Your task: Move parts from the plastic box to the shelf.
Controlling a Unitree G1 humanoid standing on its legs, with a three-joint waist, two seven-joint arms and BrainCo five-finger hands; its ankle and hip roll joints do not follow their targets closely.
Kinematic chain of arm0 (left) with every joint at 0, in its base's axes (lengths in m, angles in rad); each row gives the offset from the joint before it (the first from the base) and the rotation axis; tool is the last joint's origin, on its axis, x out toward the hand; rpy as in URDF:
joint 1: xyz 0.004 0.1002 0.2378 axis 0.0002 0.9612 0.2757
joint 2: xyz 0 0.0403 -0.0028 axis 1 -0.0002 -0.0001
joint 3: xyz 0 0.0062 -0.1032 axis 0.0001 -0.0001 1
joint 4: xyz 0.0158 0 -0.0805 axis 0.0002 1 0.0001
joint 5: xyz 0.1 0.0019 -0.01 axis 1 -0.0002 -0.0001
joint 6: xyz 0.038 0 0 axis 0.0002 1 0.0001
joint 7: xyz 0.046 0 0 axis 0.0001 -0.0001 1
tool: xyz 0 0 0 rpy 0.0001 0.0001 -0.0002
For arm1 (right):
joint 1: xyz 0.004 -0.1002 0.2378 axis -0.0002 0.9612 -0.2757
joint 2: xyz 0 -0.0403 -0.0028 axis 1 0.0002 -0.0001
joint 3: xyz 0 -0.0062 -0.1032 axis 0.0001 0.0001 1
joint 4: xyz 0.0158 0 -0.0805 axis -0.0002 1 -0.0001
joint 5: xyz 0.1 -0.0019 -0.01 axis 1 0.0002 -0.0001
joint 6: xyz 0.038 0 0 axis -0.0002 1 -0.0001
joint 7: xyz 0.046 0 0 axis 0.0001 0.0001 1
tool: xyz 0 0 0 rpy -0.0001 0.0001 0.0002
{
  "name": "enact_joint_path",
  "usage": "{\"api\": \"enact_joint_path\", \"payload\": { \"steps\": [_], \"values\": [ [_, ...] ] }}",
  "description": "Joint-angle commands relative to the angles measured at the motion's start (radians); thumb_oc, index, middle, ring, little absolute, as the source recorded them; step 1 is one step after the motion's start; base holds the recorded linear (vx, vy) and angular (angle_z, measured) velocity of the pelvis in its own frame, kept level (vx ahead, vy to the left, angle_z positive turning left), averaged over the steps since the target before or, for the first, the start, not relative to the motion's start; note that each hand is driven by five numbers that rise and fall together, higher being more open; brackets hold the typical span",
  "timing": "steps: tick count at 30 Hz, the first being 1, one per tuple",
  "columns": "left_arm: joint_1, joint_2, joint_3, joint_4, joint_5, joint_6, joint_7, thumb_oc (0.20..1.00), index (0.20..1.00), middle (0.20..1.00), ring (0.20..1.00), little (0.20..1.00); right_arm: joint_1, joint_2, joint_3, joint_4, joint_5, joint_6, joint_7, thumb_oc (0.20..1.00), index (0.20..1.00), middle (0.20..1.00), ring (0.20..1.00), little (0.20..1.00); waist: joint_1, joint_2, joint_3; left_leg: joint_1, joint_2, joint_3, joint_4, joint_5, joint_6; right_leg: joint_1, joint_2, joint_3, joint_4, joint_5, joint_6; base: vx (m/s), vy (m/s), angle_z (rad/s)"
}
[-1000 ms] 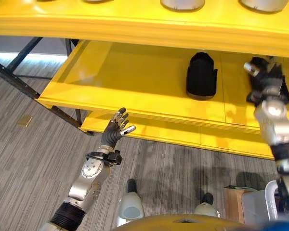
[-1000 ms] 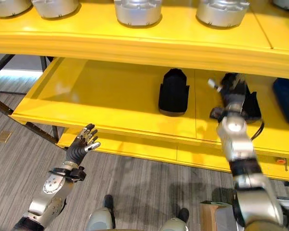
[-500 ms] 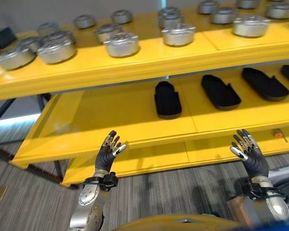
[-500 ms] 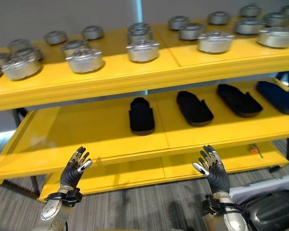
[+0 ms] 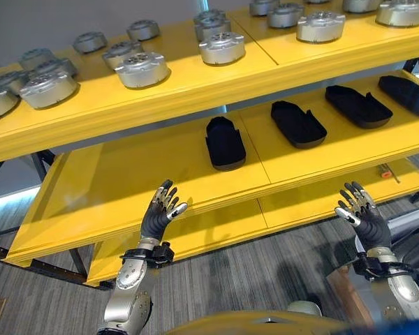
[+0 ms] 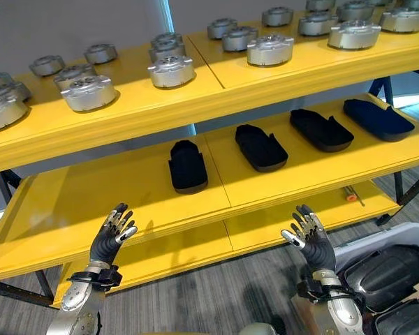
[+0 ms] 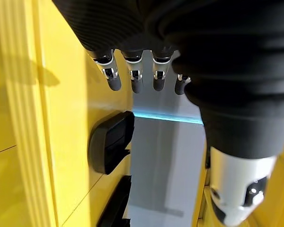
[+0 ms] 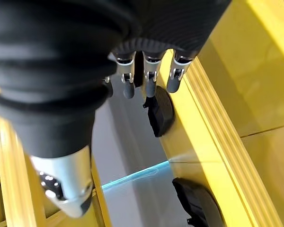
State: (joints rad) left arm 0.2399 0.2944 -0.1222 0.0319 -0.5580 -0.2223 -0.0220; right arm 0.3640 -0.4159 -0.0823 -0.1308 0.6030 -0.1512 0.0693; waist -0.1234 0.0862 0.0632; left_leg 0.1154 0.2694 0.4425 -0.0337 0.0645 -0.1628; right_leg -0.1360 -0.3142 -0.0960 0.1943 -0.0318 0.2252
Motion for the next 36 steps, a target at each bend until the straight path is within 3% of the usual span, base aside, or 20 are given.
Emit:
{"api": "enact_joint_path", "payload": {
  "steps": [1, 2, 5, 6, 8, 10, 12, 13, 14, 15, 16, 18, 19, 23, 25, 36],
  "values": [
    [-0.075, 0.05, 0.033, -0.058, -0.009, -0.061, 0.002, 1.0, 1.0, 1.0, 1.0, 1.0, -0.105, -0.029, -0.075, -0.066, -0.019, -0.116, -0.044, 1.0, 1.0, 1.0, 1.0, 1.0, -0.019, -0.026, 0.074, -0.037, 0.226, -0.117, 0.054, 0.204, -0.067, -0.001, 0.101, 0.041, 0.054, 0.006, -0.06, -0.29, -0.309, -0.34],
    [-0.09, 0.057, 0.013, -0.059, -0.018, -0.061, 0.003, 1.0, 1.0, 1.0, 1.0, 1.0, -0.169, -0.055, -0.068, -0.066, -0.034, -0.142, -0.072, 1.0, 1.0, 1.0, 1.0, 1.0, -0.005, -0.025, 0.101, -0.058, 0.25, -0.153, 0.053, 0.276, -0.071, -0.073, 0.151, 0.066, 0.138, -0.03, -0.083, -0.26, -0.328, -0.35],
    [-0.082, 0.061, -0.002, -0.065, -0.019, -0.054, -0.007, 1.0, 1.0, 1.0, 1.0, 1.0, -0.197, -0.053, -0.05, -0.061, -0.015, -0.151, -0.077, 1.0, 1.0, 1.0, 1.0, 1.0, 0.001, -0.026, 0.095, -0.064, 0.271, -0.141, 0.049, 0.289, -0.063, -0.113, 0.196, 0.087, 0.18, -0.044, -0.11, -0.1, -0.251, -0.5],
    [-0.085, 0.06, -0.019, -0.066, -0.014, -0.049, -0.014, 1.0, 1.0, 1.0, 1.0, 1.0, -0.208, -0.068, -0.042, -0.074, -0.033, -0.156, -0.078, 1.0, 1.0, 1.0, 1.0, 1.0, 0.009, -0.035, 0.097, -0.067, 0.28, -0.15, 0.055, 0.31, -0.063, -0.133, 0.23, 0.099, 0.201, -0.065, -0.124, -0.03, -0.269, -0.42],
    [-0.085, 0.057, -0.022, -0.066, -0.014, -0.047, -0.017, 1.0, 1.0, 1.0, 1.0, 1.0, -0.208, -0.071, -0.043, -0.075, -0.038, -0.157, -0.081, 1.0, 1.0, 1.0, 1.0, 1.0, 0.017, -0.033, 0.092, -0.076, 0.285, -0.159, 0.062, 0.317, -0.056, -0.134, 0.247, 0.106, 0.19, -0.062, -0.134, -0.02, -0.214, -0.3],
    [-0.083, 0.049, -0.028, -0.066, -0.015, -0.042, -0.021, 1.0, 1.0, 1.0, 1.0, 1.0, -0.2, -0.062, -0.046, -0.073, -0.029, -0.157, -0.084, 1.0, 1.0, 1.0, 1.0, 1.0, 0.031, -0.04, 0.093, -0.105, 0.258, -0.219, 0.095, 0.324, -0.034, -0.113, 0.264, 0.117, 0.149, -0.06, -0.15, -0.01, -0.159, -0.33],
    [-0.077, 0.045, -0.04, -0.062, -0.02, -0.033, -0.03, 1.0, 1.0, 1.0, 1.0, 1.0, -0.177, -0.053, -0.044, -0.071, -0.027, -0.152, -0.083, 1.0, 1.0, 1.0, 1.0, 1.0, 0.054, -0.058, 0.1, -0.153, 0.181, -0.325, 0.169, 0.318, -0.005, -0.067, 0.262, 0.122, 0.082, -0.043, -0.163, 0.02, -0.182, -0.07],
    [-0.078, 0.046, -0.043, -0.066, -0.024, -0.029, -0.035, 1.0, 1.0, 1.0, 1.0, 1.0, -0.163, -0.04, -0.041, -0.075, -0.016, -0.149, -0.078, 1.0, 1.0, 1.0, 1.0, 1.0, 0.059, -0.071, 0.102, -0.192, 0.138, -0.355, 0.208, 0.282, 0.016, -0.037, 0.254, 0.113, 0.03, -0.029, -0.168, 0.05, -0.207, 0.05],
    [-0.073, 0.046, -0.045, -0.068, -0.022, -0.026, -0.036, 1.0, 1.0, 1.0, 1.0, 1.0, -0.151, -0.027, -0.033, -0.076, 0.0, -0.143, -0.07, 1.0, 1.0, 1.0, 1.0, 1.0, 0.065, -0.088, 0.106, -0.217, 0.042, -0.379, 0.252, 0.182, 0.045, -0.007, 0.251, 0.115, -0.015, -0.022, -0.174, 0.06, -0.212, 0.02],
    [-0.079, 0.05, -0.055, -0.082, -0.021, -0.024, -0.039, 1.0, 1.0, 1.0, 1.0, 1.0, -0.15, -0.003, -0.005, -0.075, 0.033, -0.138, -0.054, 1.0, 1.0, 1.0, 1.0, 1.0, 0.088, -0.113, 0.12, -0.271, -0.106, -0.422, 0.323, 0.064, 0.067, 0.033, 0.239, 0.112, -0.056, 0.005, -0.174, 0.06, -0.145, 0.05],
    [-0.079, 0.051, -0.055, -0.083, -0.021, -0.024, -0.039, 1.0, 1.0, 1.0, 1.0, 1.0, -0.15, -0.002, -0.005, -0.075, 0.033, -0.138, -0.054, 1.0, 1.0, 1.0, 1.0, 1.0, 0.087, -0.113, 0.119, -0.272, -0.107, -0.423, 0.323, 0.064, 0.067, 0.033, 0.239, 0.111, -0.057, 0.005, -0.174, 0.05, -0.084, 0.09],
    [-0.093, 0.048, -0.077, -0.089, -0.01, -0.019, -0.035, 1.0, 1.0, 1.0, 1.0, 1.0, -0.166, 0.026, 0.028, -0.073, 0.059, -0.133, -0.047, 1.0, 1.0, 1.0, 1.0, 1.0, 0.101, -0.116, 0.119, -0.274, -0.206, -0.444, 0.265, -0.046, 0.103, 0.049, 0.242, 0.118, -0.075, 0.023, -0.158, 0.08, 0.055, -0.25],
    [-0.092, 0.047, -0.077, -0.088, -0.012, -0.02, -0.039, 1.0, 1.0, 1.0, 1.0, 1.0, -0.175, 0.034, 0.033, -0.075, 0.059, -0.126, -0.047, 1.0, 1.0, 1.0, 1.0, 1.0, 0.097, -0.116, 0.116, -0.251, -0.212, -0.462, 0.251, -0.076, 0.116, 0.054, 0.247, 0.134, -0.072, 0.022, -0.151, 0.07, 0.085, -0.35],
    [-0.11, 0.056, -0.101, -0.085, -0.013, -0.016, -0.043, 1.0, 1.0, 1.0, 1.0, 1.0, -0.176, 0.063, 0.031, -0.081, 0.069, -0.123, -0.047, 1.0, 1.0, 1.0, 1.0, 1.0, 0.093, -0.117, 0.105, -0.215, -0.254, -0.485, 0.215, -0.105, 0.142, 0.07, 0.233, 0.144, -0.078, 0.032, -0.135, 0.07, 0.133, -0.35],
    [-0.122, 0.064, -0.108, -0.082, -0.02, -0.014, -0.048, 1.0, 1.0, 1.0, 1.0, 1.0, -0.162, 0.081, 0.017, -0.09, 0.078, -0.119, -0.047, 1.0, 1.0, 1.0, 1.0, 1.0, 0.082, -0.116, 0.093, -0.197, -0.241, -0.45, 0.197, -0.109, 0.142, 0.084, 0.217, 0.134, -0.089, 0.034, -0.127, 0.06, 0.131, -0.19],
    [-0.122, 0.093, -0.107, -0.105, -0.022, -0.005, -0.033, 1.0, 1.0, 1.0, 1.0, 1.0, -0.128, 0.11, 0.018, -0.086, 0.076, -0.094, -0.048, 1.0, 1.0, 1.0, 1.0, 1.0, 0.08, -0.129, 0.066, -0.133, -0.293, -0.405, 0.126, -0.135, 0.197, 0.085, 0.151, 0.175, -0.107, 0.083, -0.067, 0.03, 0.152, -0.02]
  ]
}}
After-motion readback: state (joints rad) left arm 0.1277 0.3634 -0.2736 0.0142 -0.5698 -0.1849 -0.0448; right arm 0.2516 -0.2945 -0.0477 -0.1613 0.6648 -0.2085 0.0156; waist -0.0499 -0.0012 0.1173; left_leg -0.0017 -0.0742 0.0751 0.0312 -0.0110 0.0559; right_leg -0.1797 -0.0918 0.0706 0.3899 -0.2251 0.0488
